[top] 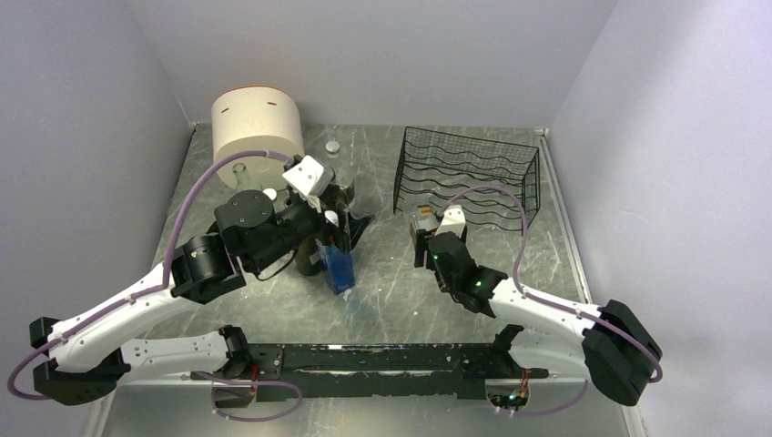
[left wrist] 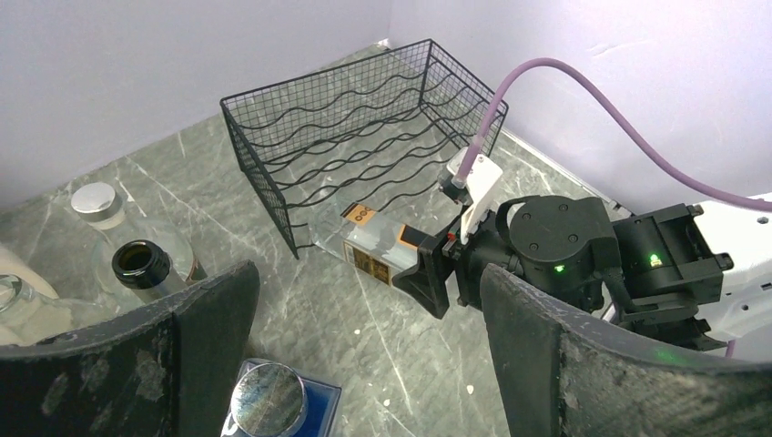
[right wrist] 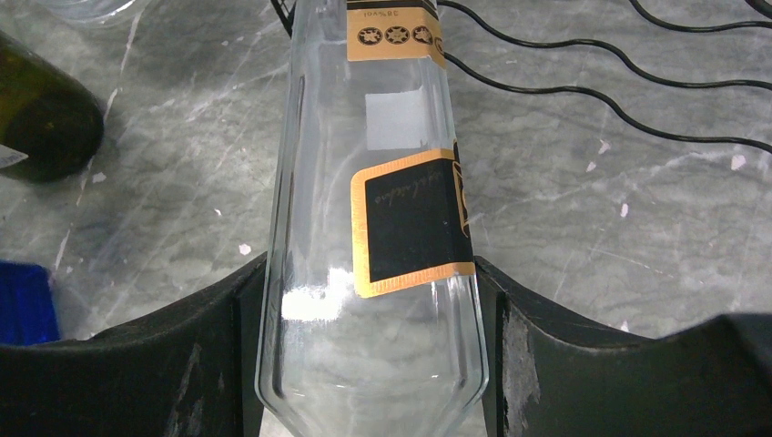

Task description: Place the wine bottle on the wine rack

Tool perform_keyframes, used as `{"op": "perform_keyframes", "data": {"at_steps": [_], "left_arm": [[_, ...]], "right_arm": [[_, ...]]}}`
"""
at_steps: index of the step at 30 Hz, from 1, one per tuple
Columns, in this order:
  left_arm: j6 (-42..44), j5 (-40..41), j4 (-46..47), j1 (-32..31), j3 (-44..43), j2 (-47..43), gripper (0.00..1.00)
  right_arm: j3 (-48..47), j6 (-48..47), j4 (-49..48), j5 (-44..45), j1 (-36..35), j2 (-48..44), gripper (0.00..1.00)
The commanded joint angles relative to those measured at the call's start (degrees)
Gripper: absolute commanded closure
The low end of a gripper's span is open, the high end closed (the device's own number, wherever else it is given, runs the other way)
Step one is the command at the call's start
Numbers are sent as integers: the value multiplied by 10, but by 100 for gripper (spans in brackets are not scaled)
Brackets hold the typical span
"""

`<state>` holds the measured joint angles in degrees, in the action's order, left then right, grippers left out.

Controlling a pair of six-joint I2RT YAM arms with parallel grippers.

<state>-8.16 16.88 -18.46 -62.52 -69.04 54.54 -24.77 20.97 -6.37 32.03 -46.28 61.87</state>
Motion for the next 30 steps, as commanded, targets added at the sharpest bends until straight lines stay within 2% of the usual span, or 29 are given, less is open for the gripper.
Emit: {"op": "perform_keyframes", "data": {"at_steps": [1,9,21,27,30], "left_arm": [[12,20,2,-2,-24,4,5],[14,24,-5,-2,-37,18,5],[16,26,-2,-2,-40,27,5],[17,26,-1,-2,-24,18,5],[21,32,-4,-2,-17,10,5]], "right_arm": [[-22,-16,-145,42,12,14,100],[-25,-36,-234,39,38,69,100],[-54,-45,-372,-21,105,190,100],[-81,-52,-430,-17,109,251,100],[-109,-28,-414,12,109,278,100]]}}
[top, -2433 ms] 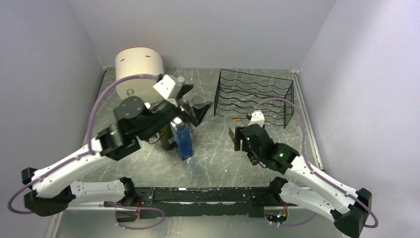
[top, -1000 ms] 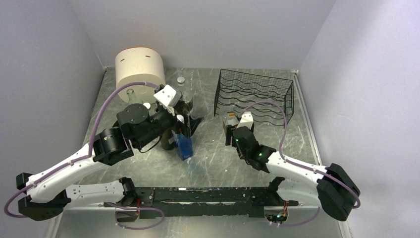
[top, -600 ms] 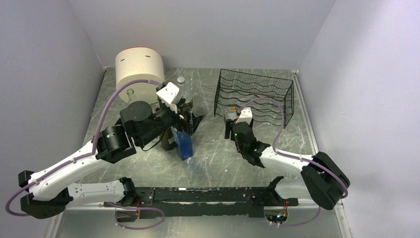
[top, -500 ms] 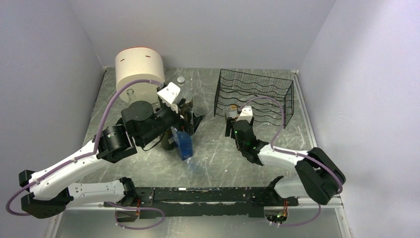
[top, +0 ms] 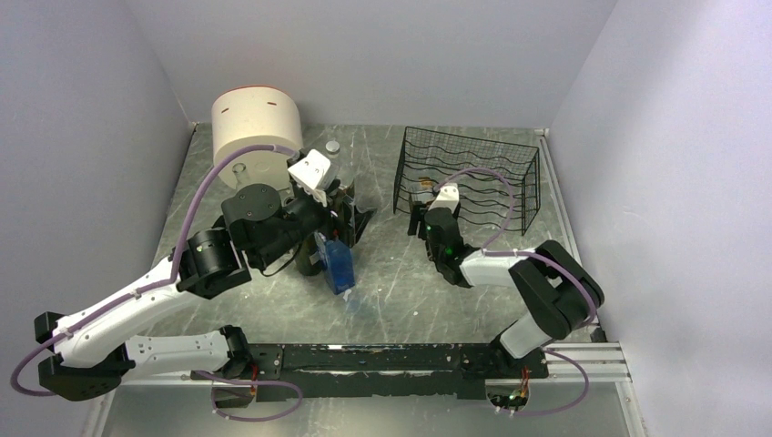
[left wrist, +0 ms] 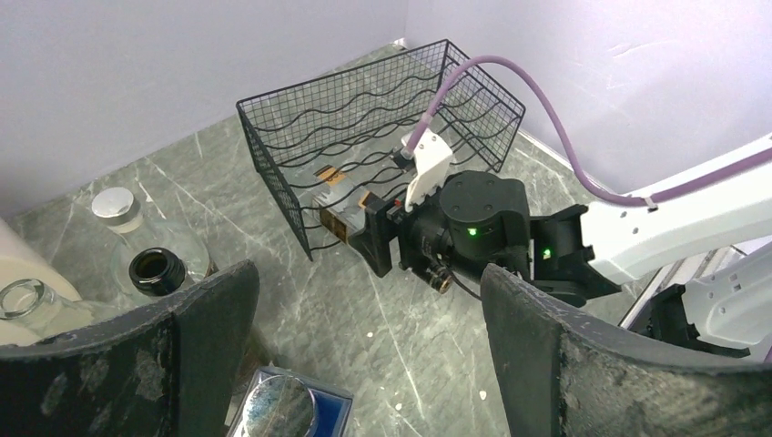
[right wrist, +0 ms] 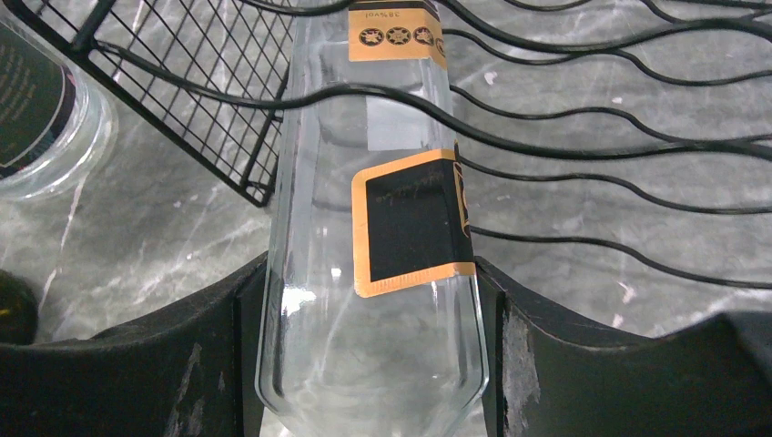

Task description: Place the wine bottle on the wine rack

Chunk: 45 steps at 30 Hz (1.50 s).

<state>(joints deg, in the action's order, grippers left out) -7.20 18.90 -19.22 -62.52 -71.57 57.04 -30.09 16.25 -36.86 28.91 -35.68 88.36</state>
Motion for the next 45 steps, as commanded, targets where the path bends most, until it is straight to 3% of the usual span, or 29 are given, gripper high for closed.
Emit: {"op": "perform_keyframes", "data": {"at_steps": [1,14,20,27,36,39,45], "left_arm": [[13,16,2,-2,11,-19,4],[17,27,6,-2,28,-37,4],[18,33,-8,-3,20,-21,4],[18,33,-7,-2,20,-22,4],[16,35,-11,-2,23,-23,4],[16,37,-13,-2,22,-23,4],[14,35,-13,-2,22,-23,4]], "right_arm": [[-66,27,-104,51,3,20,100],[-93,45,-185,84,3,104,98],[-114,50,-210,100,3,146,80],[-134,69,-183,110,3,165,42],[-123,53,-172,81,3,150,13],[-121,52,-154,74,3,139,8],[-97,56,-119,48,3,89,7]]}}
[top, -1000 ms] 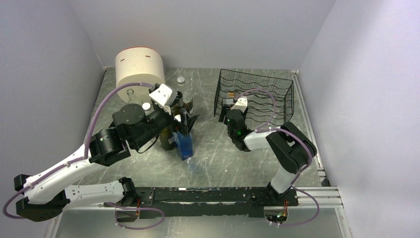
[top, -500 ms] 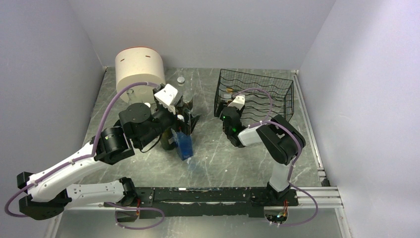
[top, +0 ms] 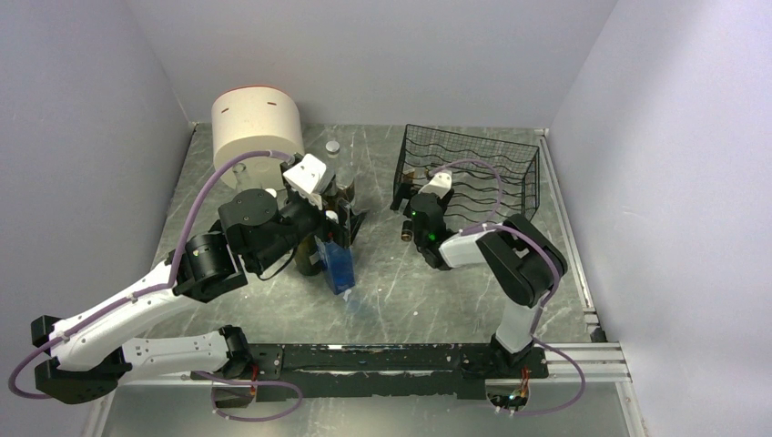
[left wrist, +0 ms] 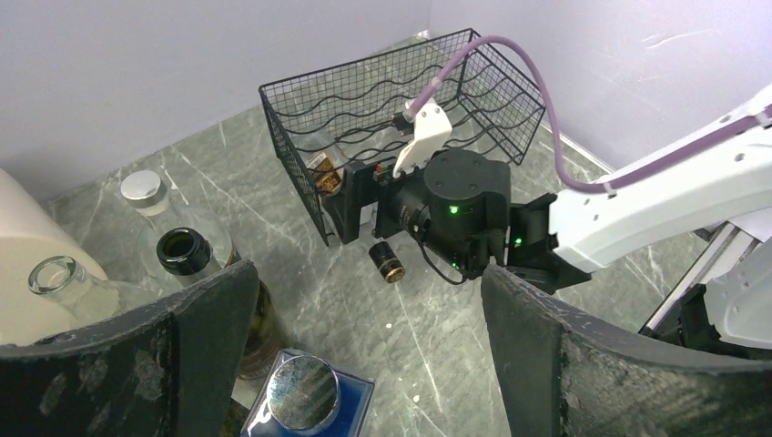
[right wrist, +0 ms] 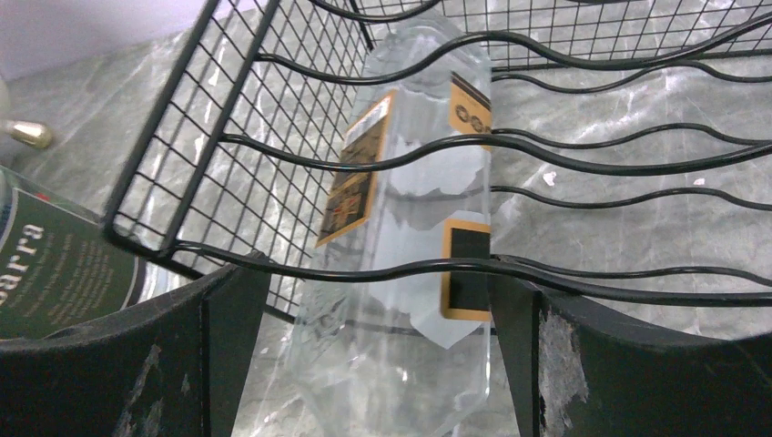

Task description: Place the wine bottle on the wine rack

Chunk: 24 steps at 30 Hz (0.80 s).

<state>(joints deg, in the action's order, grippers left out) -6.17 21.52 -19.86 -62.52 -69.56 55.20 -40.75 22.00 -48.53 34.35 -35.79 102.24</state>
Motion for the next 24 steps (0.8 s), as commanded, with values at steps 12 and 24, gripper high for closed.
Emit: {"op": "perform_keyframes", "data": {"at_steps": [12,24], "left_arm": [[2,1,5,-2,6,-2,4],[-6,-13,12,-2,8,5,4]], "right_arm": [[46,53,235,-66,8,-236,7],[-23,111,485,-177,12,-237,23]]}}
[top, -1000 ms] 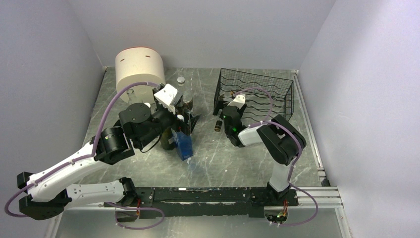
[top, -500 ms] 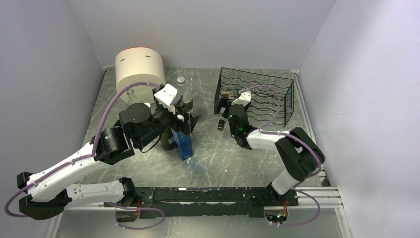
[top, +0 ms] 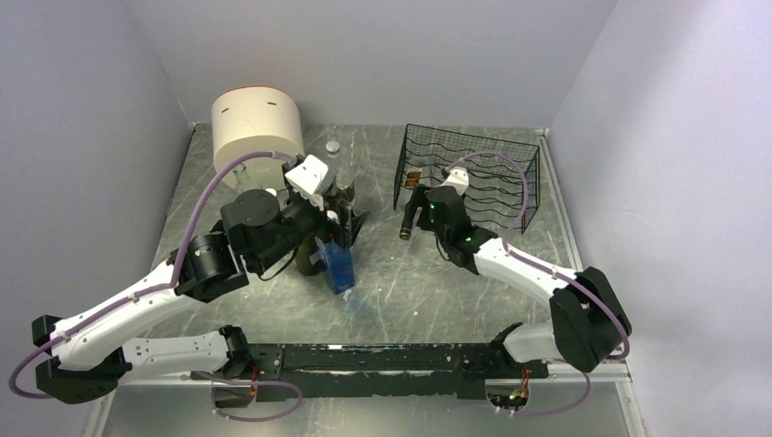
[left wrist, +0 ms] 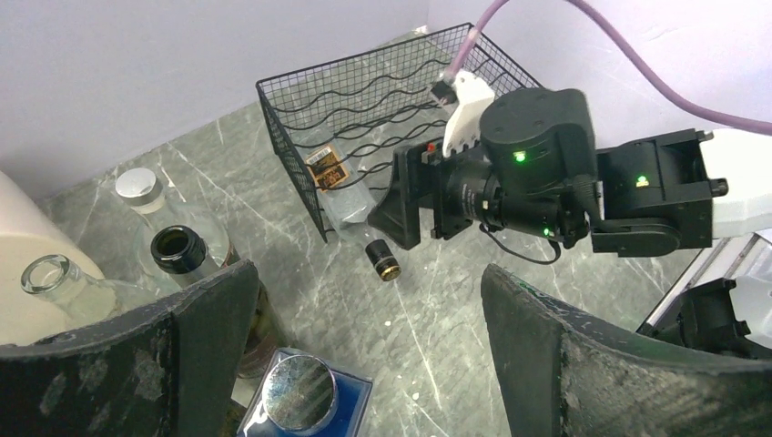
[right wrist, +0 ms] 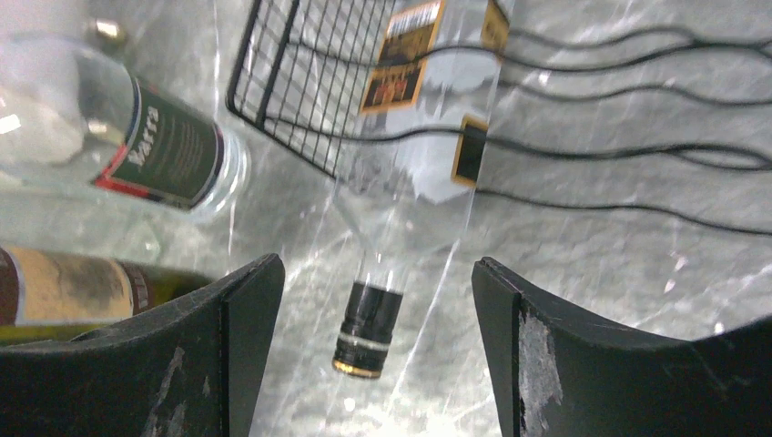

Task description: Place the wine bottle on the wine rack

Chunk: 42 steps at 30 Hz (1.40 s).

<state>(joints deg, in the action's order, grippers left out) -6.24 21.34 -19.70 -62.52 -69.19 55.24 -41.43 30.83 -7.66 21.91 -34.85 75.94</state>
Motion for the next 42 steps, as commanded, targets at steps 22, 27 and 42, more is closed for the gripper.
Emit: {"op": "perform_keyframes", "data": {"at_steps": [22,27,42], "left_arm": [[0,0,5,-1,-3,18,5],[-2,1,5,-2,-1,15,5],[-4,0,3,-2,0,12,5]], "right_arm": [[-56,26,45,-94,12,137,53],[-61,25,50,-108,16,153,58],[-76,20,29,-114,28,189,92]]}}
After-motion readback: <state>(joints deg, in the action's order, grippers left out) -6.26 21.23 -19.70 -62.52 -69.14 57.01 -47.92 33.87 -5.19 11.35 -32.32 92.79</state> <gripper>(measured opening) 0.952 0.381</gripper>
